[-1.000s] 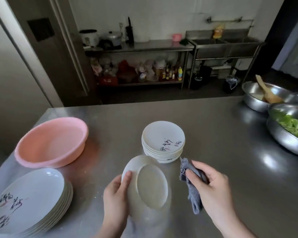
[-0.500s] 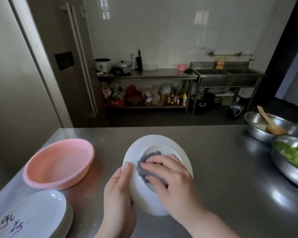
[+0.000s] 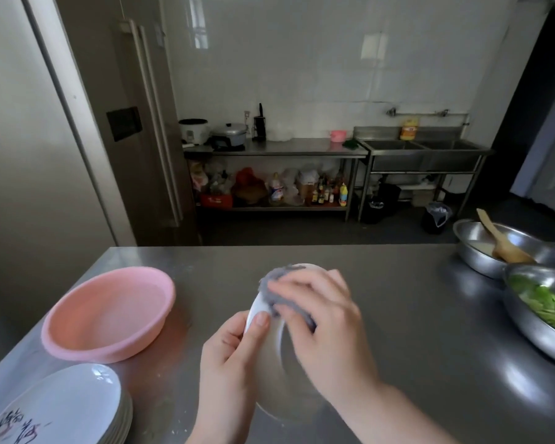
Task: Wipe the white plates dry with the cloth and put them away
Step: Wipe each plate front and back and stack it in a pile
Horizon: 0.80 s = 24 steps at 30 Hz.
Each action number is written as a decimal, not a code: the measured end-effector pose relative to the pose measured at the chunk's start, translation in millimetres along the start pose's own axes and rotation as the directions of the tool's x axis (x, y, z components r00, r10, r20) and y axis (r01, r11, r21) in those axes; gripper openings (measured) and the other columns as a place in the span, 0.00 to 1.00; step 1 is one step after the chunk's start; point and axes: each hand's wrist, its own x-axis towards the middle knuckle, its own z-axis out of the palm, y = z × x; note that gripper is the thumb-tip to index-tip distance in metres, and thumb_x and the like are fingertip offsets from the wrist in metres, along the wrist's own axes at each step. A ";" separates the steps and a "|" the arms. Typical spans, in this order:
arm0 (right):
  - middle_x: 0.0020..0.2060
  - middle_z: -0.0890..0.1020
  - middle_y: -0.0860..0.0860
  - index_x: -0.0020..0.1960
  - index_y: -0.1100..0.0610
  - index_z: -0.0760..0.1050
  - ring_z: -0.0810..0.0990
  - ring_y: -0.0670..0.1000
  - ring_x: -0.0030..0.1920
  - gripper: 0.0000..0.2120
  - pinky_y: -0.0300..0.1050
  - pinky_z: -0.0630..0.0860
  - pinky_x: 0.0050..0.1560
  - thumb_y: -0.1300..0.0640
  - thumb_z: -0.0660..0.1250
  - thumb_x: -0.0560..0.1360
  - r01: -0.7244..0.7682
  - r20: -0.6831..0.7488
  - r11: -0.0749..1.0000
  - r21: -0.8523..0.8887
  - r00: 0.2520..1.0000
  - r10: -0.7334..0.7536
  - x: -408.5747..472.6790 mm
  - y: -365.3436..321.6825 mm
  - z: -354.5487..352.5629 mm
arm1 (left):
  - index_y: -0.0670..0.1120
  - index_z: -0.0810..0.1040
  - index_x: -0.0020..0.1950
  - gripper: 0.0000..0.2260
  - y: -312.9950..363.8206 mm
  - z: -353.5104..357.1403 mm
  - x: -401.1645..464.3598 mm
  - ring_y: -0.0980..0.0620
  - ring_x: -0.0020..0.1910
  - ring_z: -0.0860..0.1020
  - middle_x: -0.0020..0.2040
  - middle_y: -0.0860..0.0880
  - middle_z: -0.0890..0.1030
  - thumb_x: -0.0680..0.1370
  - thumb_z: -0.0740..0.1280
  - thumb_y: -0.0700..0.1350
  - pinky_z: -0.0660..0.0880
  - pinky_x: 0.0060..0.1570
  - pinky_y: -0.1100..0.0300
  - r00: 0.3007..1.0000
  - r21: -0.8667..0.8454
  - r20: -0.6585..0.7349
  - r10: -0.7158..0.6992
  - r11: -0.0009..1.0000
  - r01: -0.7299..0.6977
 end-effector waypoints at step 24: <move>0.49 0.80 0.39 0.51 0.49 0.83 0.79 0.42 0.52 0.15 0.32 0.72 0.54 0.67 0.70 0.72 -0.379 -0.154 0.897 0.229 0.895 0.418 -29.3 46.4 -4.4 | 0.44 0.80 0.59 0.13 3.1 -3.8 20.1 0.55 0.48 0.84 0.52 0.48 0.85 0.83 0.59 0.48 0.80 0.40 0.59 0.950 -0.455 -0.163 -0.267 0.874 0.168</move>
